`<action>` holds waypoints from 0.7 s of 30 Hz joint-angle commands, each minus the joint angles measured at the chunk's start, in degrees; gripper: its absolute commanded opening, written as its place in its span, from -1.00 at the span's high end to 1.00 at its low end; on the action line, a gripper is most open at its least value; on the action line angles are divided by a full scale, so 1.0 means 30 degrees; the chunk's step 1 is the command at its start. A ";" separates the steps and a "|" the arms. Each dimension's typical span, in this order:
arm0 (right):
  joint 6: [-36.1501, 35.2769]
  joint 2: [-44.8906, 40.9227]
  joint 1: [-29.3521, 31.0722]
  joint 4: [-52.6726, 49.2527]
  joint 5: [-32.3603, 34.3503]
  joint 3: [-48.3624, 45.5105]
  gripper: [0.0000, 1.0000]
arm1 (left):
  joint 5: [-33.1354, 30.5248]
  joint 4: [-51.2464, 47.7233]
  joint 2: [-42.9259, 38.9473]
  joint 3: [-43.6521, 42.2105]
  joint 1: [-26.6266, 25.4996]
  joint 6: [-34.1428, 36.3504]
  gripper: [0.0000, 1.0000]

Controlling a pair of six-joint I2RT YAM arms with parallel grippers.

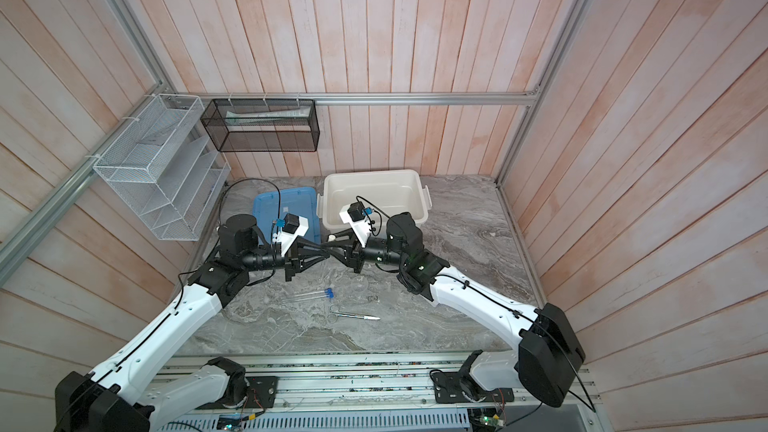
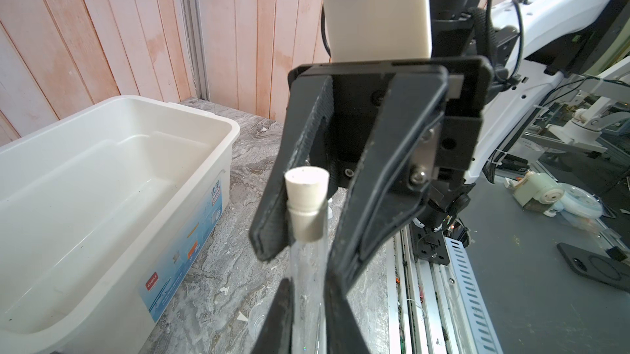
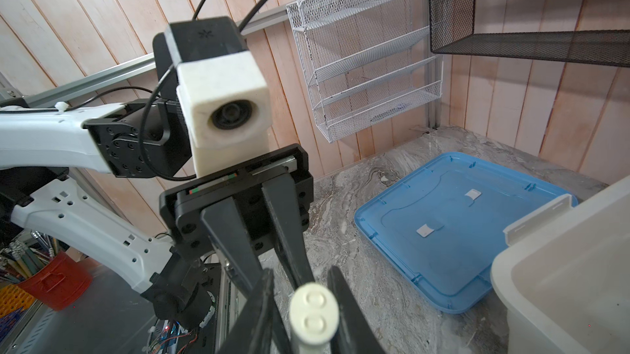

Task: Organize the chemistry lab equipment
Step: 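Close the right gripper on the tube's stopper end above the left gripper, then open the left gripper and pull both arms apart, right gripper holding the tube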

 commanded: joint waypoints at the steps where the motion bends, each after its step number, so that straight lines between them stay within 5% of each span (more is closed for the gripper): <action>1: 0.0150 0.0197 0.0153 0.0652 -0.0020 -0.0164 0.50 | 0.0096 -0.0182 -0.0376 0.0473 0.0073 0.0300 0.68; 11: 0.0112 0.0264 0.0137 0.0037 0.0226 0.0165 0.92 | -0.0111 -0.0245 -0.0512 0.0473 0.0062 0.0402 0.65; 21: -0.0288 0.0082 0.0138 -0.1037 0.1488 0.0543 1.00 | -0.0547 -0.0408 -0.0567 0.0572 0.0070 0.0284 0.07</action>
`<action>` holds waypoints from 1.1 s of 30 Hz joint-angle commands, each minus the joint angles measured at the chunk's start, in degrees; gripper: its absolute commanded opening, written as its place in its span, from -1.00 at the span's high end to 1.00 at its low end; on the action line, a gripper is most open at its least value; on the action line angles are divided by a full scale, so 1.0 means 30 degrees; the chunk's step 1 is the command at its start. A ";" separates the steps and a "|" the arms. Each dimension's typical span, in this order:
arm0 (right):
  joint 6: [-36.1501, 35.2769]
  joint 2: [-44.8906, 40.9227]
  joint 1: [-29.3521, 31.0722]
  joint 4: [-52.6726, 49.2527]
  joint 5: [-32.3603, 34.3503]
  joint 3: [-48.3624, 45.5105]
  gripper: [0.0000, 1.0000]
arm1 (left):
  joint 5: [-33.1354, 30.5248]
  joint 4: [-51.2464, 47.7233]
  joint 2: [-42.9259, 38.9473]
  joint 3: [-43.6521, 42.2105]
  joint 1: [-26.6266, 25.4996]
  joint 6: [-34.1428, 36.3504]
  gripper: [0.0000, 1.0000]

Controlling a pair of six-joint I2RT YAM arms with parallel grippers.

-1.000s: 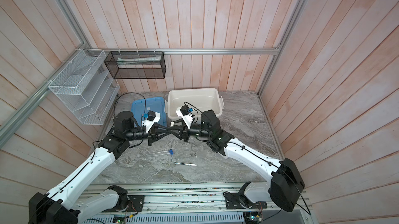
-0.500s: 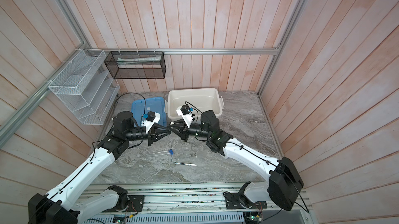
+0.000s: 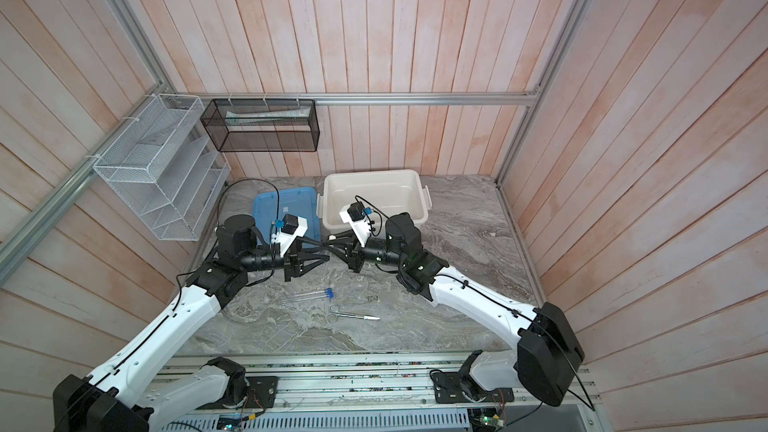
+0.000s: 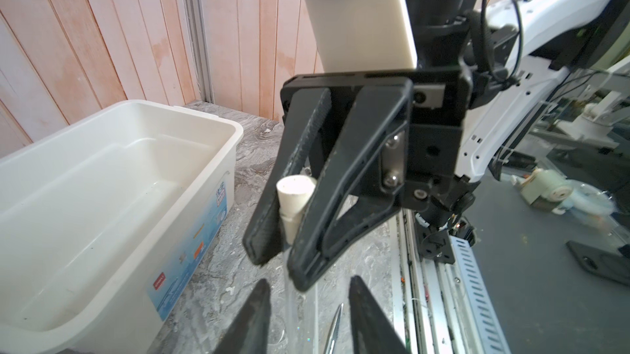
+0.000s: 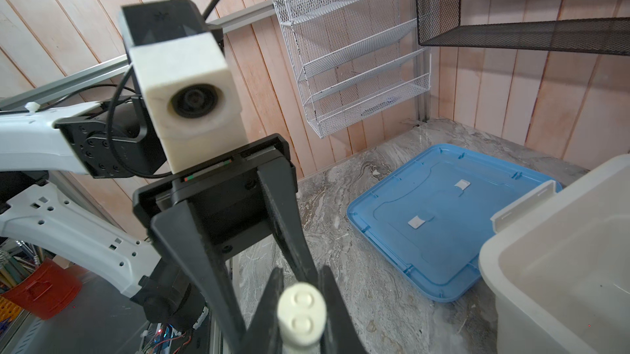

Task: Organize the chemistry lab equipment
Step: 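Open the left gripper and pull both arms apart, right gripper holding the tube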

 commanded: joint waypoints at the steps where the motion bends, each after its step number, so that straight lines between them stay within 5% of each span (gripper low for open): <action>1: -0.0451 -0.0018 0.0122 -0.0911 0.0989 0.0662 1.00 | -0.0595 -0.0489 -0.0381 0.0634 0.0070 0.0224 0.03; 9: -0.2320 -0.2073 -0.0300 -0.4017 0.6268 0.0683 1.00 | -0.4260 0.0070 -0.1523 -0.0910 0.0083 0.1095 -0.11; 20: -0.2301 -0.6349 -0.3010 -0.8701 0.9772 -0.0763 1.00 | -0.6641 -0.0130 -0.1308 -0.2951 0.0216 0.0426 -0.06; 27: -0.0922 -0.8194 -0.5112 -0.8716 1.1475 -0.3532 1.00 | -0.9751 -0.1487 -0.1216 -0.3870 0.0074 0.1712 -0.06; 33: -0.0157 -0.7870 -0.6131 -0.7765 1.1909 -0.5113 1.00 | -1.0072 -0.2094 0.0369 -0.3081 -0.0185 0.1952 -0.06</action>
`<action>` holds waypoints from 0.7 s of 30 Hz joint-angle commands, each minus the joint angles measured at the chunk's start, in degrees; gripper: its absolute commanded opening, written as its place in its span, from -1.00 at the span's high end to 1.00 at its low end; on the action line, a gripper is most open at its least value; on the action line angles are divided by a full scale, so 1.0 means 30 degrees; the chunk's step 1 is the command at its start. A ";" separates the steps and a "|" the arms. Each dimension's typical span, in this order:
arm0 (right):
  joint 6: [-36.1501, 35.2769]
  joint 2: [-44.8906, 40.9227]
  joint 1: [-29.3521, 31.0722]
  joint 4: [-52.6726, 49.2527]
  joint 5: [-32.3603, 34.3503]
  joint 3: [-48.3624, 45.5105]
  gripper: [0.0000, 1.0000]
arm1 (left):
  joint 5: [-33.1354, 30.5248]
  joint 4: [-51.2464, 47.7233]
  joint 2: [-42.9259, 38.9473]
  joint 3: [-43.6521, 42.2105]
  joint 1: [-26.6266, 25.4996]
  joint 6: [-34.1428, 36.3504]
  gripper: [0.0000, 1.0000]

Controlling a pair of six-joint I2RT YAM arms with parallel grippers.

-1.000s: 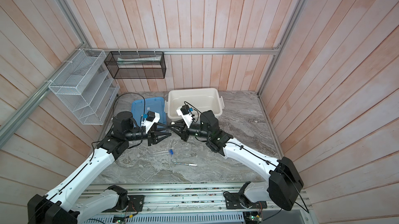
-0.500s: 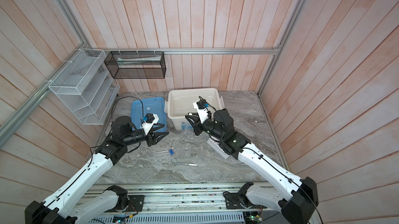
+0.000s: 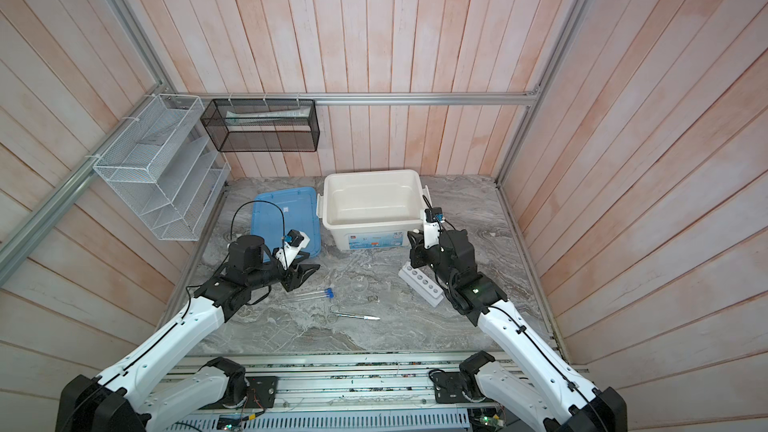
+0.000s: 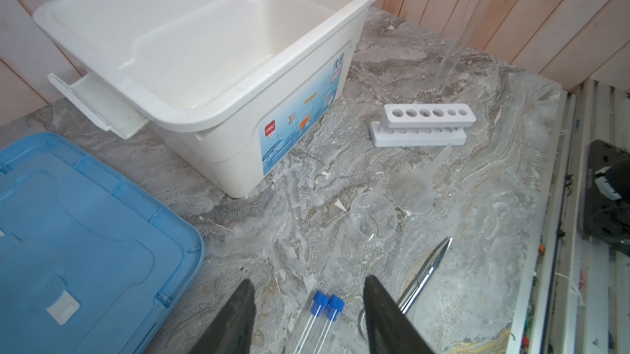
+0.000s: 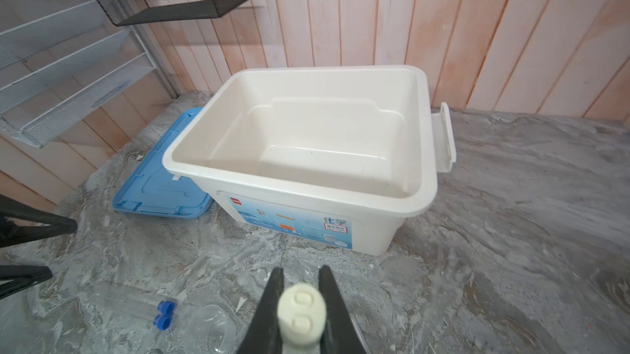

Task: Organize the chemistry lab equipment
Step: 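Open the left gripper and pull both arms apart, right gripper holding the tube, then carry the tube with the right gripper toward the white test-tube rack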

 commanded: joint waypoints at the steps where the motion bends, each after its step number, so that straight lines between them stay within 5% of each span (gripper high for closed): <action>1: 0.0714 0.0062 -0.0195 0.0494 0.0940 -0.0630 1.00 | -0.0697 -0.0692 0.0772 0.0636 -0.0301 0.0483 -0.06; 21: 0.0636 0.1852 -0.1023 0.3138 0.1772 -0.1919 1.00 | 0.0018 -0.0094 0.0902 0.0480 -0.0399 0.0338 -0.06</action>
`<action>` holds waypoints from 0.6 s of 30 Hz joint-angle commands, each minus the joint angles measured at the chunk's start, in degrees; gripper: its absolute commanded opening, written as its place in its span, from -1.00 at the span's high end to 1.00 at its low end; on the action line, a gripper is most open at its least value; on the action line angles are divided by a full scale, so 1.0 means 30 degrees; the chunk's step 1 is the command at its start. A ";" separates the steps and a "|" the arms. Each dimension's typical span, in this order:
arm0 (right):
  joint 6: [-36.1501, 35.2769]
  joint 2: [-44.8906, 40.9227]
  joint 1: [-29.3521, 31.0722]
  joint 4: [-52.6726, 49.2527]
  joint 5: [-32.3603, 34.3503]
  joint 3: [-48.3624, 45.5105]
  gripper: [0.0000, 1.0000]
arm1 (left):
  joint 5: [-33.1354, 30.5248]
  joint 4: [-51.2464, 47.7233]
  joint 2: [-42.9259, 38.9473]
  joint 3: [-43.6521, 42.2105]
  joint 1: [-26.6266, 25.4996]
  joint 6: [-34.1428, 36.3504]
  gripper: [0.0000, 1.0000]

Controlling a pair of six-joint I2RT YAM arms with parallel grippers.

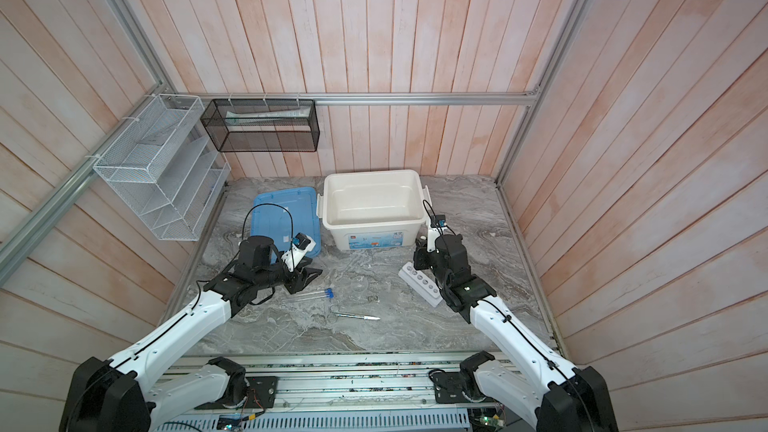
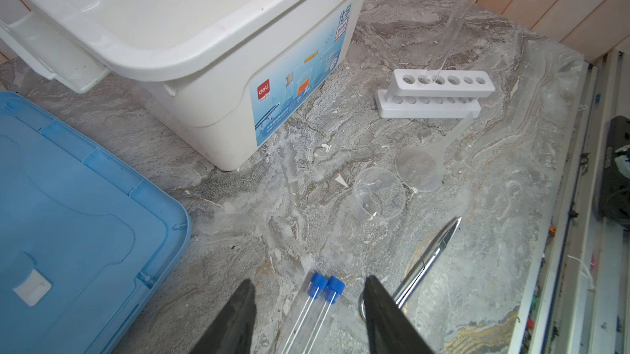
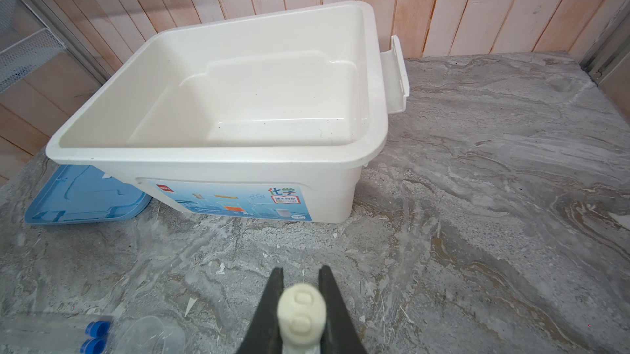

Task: Organize the chemistry lab equipment
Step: 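Carry the tube with the right gripper toward the white test-tube rack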

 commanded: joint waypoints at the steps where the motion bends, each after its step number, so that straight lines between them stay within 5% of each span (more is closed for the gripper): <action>1: -0.0257 0.0251 -0.0120 0.1077 0.0469 -0.0117 1.00 | 0.0443 0.0312 0.0003 0.0490 -0.0057 0.0236 -0.06; 18: -0.0702 0.0978 -0.0149 0.2496 0.0264 -0.0370 1.00 | 0.0624 0.0554 0.0210 0.0565 -0.0057 0.0265 -0.05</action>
